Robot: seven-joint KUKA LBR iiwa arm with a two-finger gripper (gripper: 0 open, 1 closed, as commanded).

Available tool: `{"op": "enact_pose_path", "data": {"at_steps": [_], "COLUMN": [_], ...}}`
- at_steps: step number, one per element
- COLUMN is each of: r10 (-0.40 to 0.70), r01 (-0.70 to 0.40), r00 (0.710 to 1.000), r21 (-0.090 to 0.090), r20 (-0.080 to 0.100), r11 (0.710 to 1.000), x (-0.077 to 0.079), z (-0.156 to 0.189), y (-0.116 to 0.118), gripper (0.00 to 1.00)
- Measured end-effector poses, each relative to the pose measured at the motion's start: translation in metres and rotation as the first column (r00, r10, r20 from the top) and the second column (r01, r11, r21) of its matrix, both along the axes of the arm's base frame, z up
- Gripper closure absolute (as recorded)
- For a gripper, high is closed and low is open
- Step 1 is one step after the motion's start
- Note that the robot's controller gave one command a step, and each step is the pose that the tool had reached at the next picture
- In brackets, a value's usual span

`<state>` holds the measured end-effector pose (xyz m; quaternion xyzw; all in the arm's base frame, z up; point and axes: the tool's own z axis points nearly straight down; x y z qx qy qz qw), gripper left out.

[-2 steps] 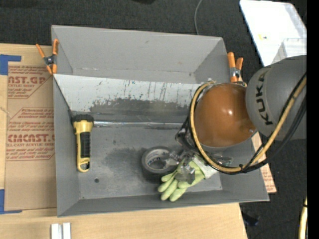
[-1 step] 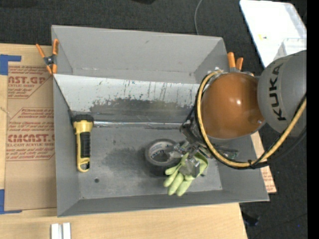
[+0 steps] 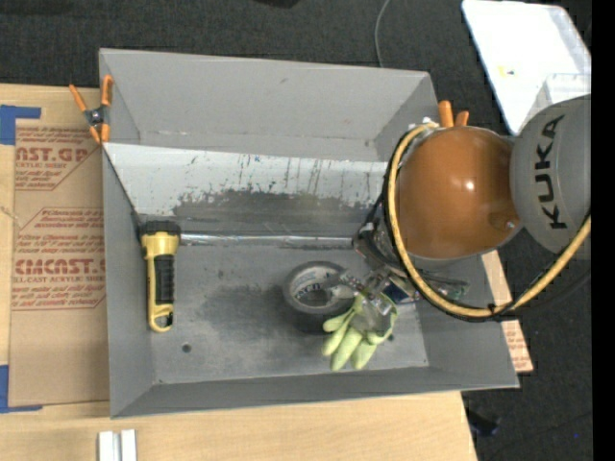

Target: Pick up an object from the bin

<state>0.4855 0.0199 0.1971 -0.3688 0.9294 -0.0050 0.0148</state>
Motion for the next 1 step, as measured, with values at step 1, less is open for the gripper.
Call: {"op": "enact_pose_path", "data": {"at_steps": [1], "r10": [-0.001], "r01": [0.001], "r00": [1.000], "r21": [0.000], "r20": [-0.002], "r11": [1.000], "x": [-0.0003], "z": [0.0108], "y": [0.0004], "gripper": [1.00]}}
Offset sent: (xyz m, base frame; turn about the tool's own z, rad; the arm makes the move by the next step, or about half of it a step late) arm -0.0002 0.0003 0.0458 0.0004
